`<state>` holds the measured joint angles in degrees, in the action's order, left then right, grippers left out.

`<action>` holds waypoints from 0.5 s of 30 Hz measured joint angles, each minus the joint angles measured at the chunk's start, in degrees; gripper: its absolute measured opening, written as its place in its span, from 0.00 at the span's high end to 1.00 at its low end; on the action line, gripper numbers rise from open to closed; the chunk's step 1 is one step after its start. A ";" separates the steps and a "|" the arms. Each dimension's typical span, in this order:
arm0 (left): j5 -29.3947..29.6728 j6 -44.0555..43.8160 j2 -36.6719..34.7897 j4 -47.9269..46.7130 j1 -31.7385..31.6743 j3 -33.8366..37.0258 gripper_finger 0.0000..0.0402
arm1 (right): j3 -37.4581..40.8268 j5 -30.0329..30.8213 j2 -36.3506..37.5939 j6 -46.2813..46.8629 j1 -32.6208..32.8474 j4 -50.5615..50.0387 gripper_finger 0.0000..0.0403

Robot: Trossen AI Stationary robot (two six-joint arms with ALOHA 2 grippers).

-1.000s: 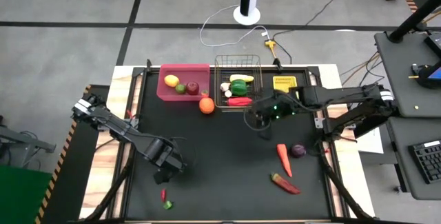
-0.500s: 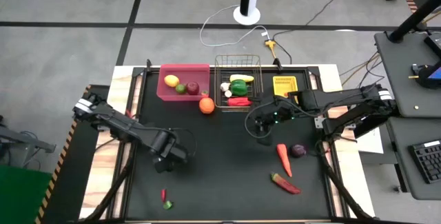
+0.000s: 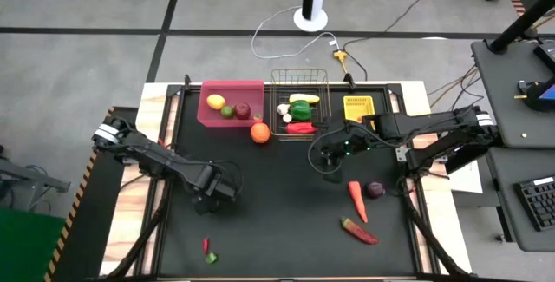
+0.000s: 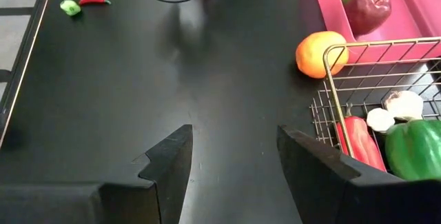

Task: Sort produce into baskets
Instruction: Put the red tomato into the red bin

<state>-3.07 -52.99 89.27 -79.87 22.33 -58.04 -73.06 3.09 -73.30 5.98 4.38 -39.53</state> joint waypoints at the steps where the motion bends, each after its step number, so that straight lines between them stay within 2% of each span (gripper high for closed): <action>1: -0.02 0.00 0.00 0.46 -0.12 0.41 0.26 | 0.00 0.00 0.00 0.00 0.00 0.00 0.50; 15: 2.58 0.05 0.00 4.51 -0.46 4.94 0.26 | 0.00 0.02 0.00 0.00 0.00 0.04 0.50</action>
<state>-0.49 -52.94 89.27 -75.37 21.87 -53.10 -73.06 3.11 -73.30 5.98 4.38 -39.48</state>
